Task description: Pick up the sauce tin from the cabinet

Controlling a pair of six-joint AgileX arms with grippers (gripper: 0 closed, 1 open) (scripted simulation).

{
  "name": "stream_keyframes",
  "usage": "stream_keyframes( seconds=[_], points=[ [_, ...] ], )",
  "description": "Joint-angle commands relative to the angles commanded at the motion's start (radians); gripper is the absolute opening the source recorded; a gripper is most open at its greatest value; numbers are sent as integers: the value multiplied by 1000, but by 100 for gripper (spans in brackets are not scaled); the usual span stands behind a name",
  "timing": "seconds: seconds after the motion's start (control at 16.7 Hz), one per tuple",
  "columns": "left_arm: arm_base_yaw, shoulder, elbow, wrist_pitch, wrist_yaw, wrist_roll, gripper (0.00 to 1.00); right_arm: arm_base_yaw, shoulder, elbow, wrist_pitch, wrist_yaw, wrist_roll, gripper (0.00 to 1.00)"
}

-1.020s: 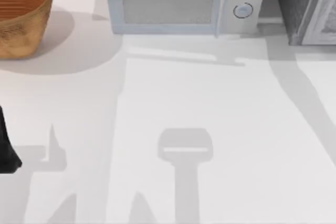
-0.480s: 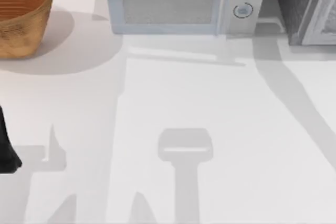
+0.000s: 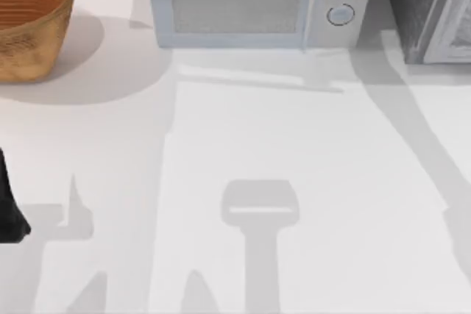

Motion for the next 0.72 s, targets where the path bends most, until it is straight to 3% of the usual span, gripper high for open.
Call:
stream_keyframes(
  seconds=[0.18,0.72],
  points=[
    [0,0,0,0,0,0,100,-1,1,1,0,-1,0,100],
    [0,0,0,0,0,0,100,-1,1,1,0,-1,0,32]
  ],
)
